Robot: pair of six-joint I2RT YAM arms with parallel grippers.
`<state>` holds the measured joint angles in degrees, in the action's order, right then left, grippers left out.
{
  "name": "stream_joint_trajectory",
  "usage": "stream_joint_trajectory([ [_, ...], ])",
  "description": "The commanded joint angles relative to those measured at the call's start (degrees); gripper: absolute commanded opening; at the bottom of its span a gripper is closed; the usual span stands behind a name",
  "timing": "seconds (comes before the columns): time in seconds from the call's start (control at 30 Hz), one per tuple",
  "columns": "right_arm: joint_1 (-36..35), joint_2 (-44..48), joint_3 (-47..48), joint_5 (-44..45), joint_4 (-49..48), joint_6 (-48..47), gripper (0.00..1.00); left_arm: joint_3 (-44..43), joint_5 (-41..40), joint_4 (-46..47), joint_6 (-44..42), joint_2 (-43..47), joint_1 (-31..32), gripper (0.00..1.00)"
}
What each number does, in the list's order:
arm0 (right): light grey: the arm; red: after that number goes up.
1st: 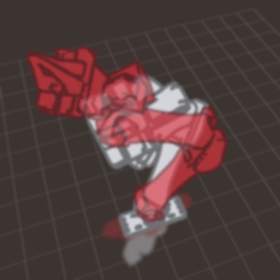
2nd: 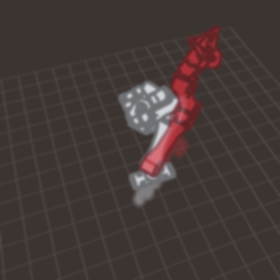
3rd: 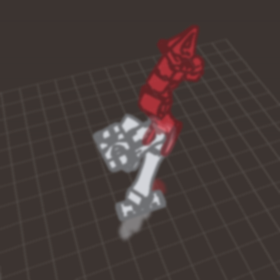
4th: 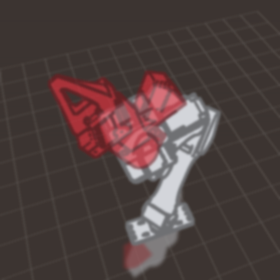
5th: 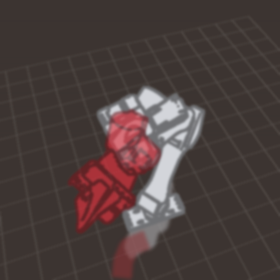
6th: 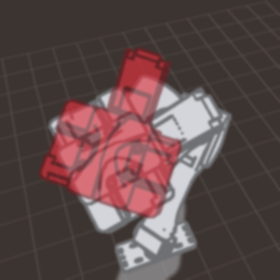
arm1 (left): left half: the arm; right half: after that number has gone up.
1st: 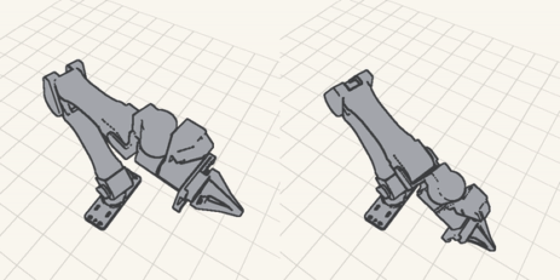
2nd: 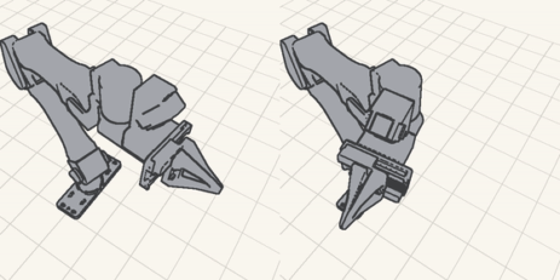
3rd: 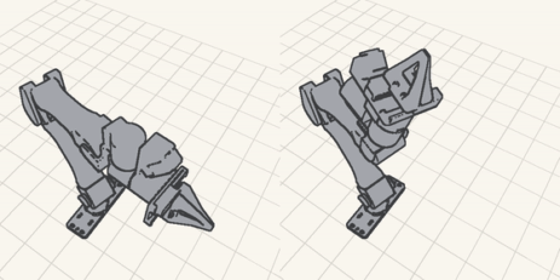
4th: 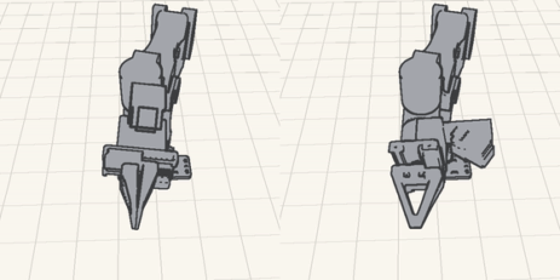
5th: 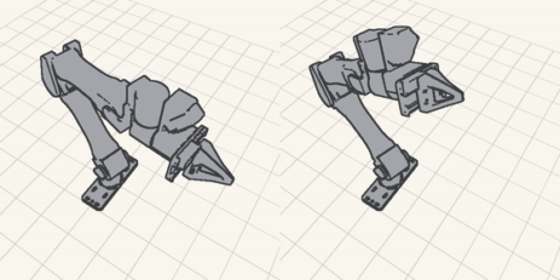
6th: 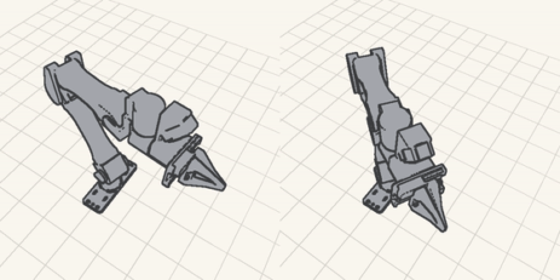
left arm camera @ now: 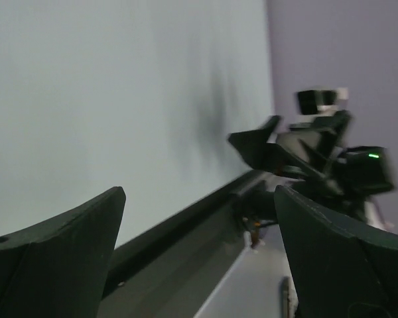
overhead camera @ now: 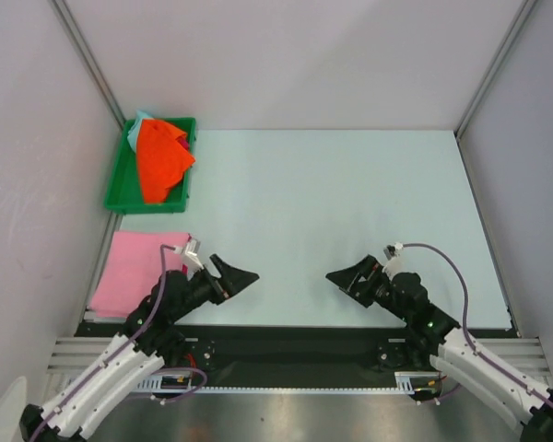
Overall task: Fold and stack the t-shirts
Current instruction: Reset both grippers
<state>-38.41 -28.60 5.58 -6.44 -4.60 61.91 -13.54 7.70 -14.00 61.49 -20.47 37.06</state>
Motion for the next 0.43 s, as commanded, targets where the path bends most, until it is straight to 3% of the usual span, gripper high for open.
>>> stream_joint_trajectory([
  [0.0,-0.08,11.51,-5.41,4.58,-5.28,17.00,1.00,6.49,8.11,13.72,9.41,12.96,0.29,1.00],
  [0.07,-0.17,20.92,-7.78,6.43,0.88,19.38,1.00,12.01,9.69,16.54,13.37,23.59,0.21,1.00],
  [0.13,-0.08,26.81,-9.18,8.28,10.11,21.31,1.00,16.67,12.31,24.23,19.78,26.89,0.21,1.00],
  [0.27,-0.87,19.93,-10.24,7.93,7.69,19.84,1.00,25.13,19.01,50.41,27.52,21.97,0.38,1.00],
  [0.4,-1.40,14.28,-10.42,7.15,-0.62,17.72,1.00,25.49,19.98,56.25,29.46,24.15,0.38,1.00],
])
